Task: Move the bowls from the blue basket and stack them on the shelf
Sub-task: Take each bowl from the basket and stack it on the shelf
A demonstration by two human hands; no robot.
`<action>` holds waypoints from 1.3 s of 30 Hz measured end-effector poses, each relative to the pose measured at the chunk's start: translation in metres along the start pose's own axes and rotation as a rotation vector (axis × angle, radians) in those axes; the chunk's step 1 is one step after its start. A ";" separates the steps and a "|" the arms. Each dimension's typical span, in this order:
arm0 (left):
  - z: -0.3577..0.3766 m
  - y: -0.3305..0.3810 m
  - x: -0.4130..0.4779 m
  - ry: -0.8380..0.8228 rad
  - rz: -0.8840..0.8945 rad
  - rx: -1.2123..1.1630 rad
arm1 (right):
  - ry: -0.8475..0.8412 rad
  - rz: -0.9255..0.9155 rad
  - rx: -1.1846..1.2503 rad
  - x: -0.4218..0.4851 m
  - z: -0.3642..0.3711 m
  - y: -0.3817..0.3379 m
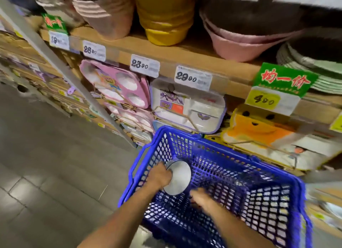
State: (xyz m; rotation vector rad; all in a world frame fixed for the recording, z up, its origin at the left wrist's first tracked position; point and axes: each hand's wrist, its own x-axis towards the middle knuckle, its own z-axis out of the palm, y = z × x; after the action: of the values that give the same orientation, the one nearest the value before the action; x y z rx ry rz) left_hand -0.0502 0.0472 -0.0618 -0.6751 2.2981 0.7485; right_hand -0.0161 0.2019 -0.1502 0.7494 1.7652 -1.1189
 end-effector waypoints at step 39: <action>-0.099 0.039 -0.059 -0.273 0.396 -0.518 | 0.075 -0.517 0.797 -0.144 -0.047 -0.069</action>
State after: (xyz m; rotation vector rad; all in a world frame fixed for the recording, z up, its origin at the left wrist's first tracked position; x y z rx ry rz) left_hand -0.0739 0.0255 0.0554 -0.2993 2.0103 1.5514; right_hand -0.0298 0.2127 0.0150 0.8033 1.5909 -2.2353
